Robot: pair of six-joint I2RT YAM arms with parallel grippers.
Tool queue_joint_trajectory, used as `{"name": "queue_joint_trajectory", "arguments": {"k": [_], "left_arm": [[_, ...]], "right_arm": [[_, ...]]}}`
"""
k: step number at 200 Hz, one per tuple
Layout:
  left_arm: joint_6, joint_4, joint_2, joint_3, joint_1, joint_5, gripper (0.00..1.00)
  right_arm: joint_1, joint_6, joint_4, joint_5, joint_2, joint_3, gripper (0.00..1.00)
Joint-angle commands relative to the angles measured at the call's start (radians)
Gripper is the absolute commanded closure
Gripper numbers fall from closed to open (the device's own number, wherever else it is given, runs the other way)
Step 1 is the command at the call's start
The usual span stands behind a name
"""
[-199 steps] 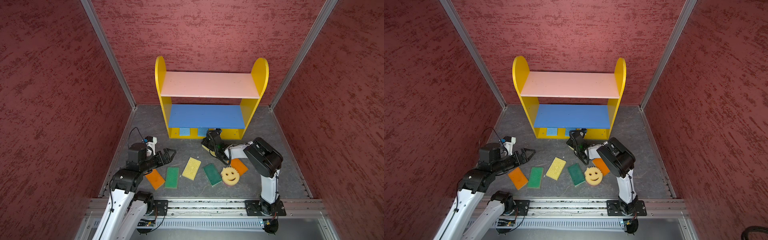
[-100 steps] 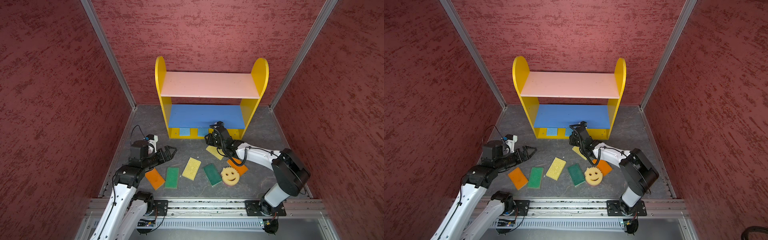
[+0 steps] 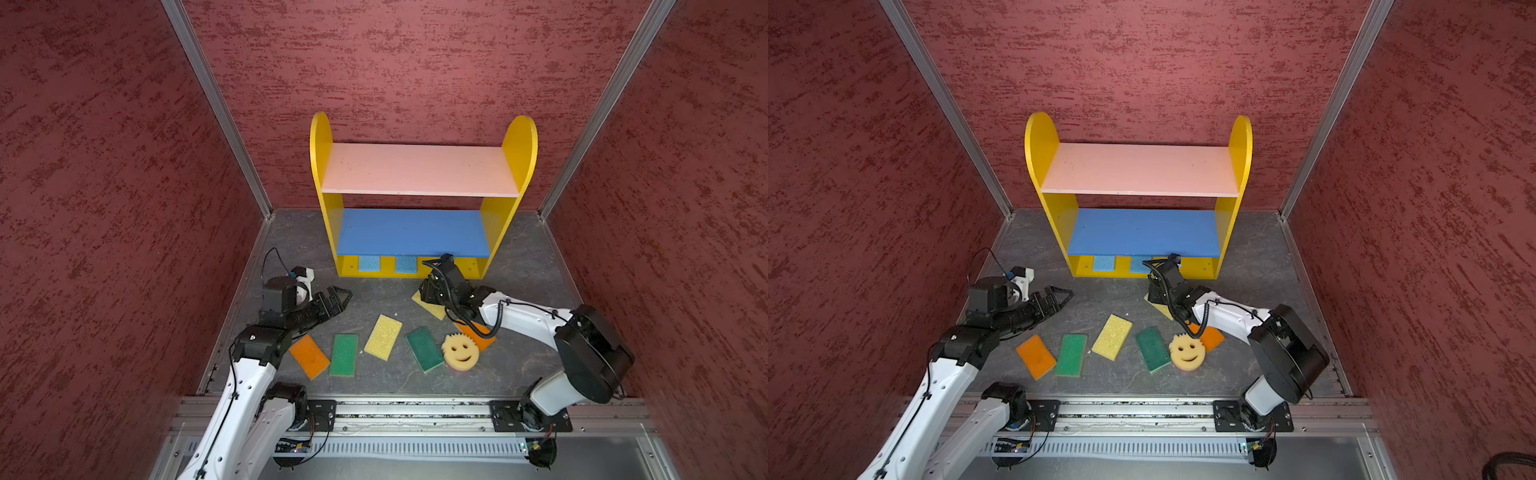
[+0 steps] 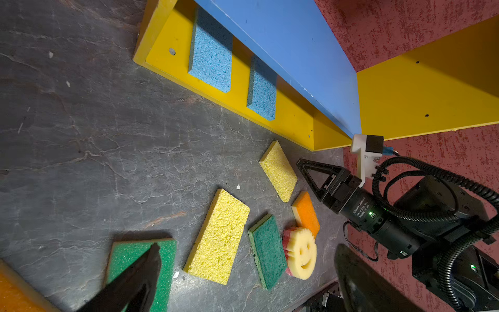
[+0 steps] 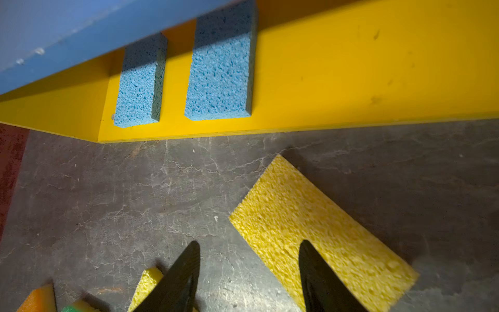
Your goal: Place and organize the cleaning sponges onto the shelf
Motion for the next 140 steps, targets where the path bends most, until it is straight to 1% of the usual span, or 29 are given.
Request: {"name": "queue_joint_trajectory", "arguments": {"k": [1,26,42,44,46,48,50,63,73,86,95,111,140], "left_arm": [[-0.008,0.039,-0.003,-0.023,0.012,0.019,0.0],[-0.009,0.035,0.004,-0.015,0.02,0.03,0.0],[-0.006,0.037,0.007,-0.017,0.022,0.021,0.0],[-0.004,0.038,0.008,-0.017,0.023,0.021,0.0],[-0.004,0.037,0.01,-0.017,0.023,0.022,0.0],[-0.006,0.037,0.011,-0.015,0.024,0.023,0.0],[-0.006,0.037,0.013,-0.016,0.024,0.024,0.0],[-0.008,0.039,0.021,-0.011,0.026,0.03,0.0],[-0.004,0.039,0.026,-0.007,0.025,0.032,0.0],[0.002,0.044,0.031,-0.007,0.027,0.022,0.0],[0.003,0.047,0.037,-0.007,0.028,0.02,0.0],[0.0,0.05,0.047,-0.004,0.03,0.031,0.0],[0.006,0.054,0.049,-0.018,0.031,0.018,0.0]], "right_arm": [[-0.001,0.004,0.001,0.024,0.003,-0.012,0.38],[-0.002,0.026,-0.009,0.032,0.029,-0.01,0.35],[-0.003,0.028,-0.005,0.018,0.053,0.002,0.3],[-0.003,0.027,-0.003,0.015,0.056,0.004,0.21],[-0.002,0.026,-0.001,0.014,0.058,0.004,0.08],[-0.001,0.025,0.001,0.011,0.06,0.005,0.03],[-0.002,0.025,0.002,0.009,0.063,0.006,0.02],[-0.002,0.025,0.014,0.002,0.075,0.009,0.02],[-0.002,0.025,0.025,-0.004,0.085,0.016,0.05],[-0.002,0.024,0.025,-0.006,0.101,0.031,0.06],[-0.002,0.024,0.015,0.011,0.113,0.04,0.06],[-0.002,0.041,-0.024,0.06,0.12,0.045,0.02],[-0.004,0.054,-0.038,0.134,0.082,-0.005,0.02]]}}
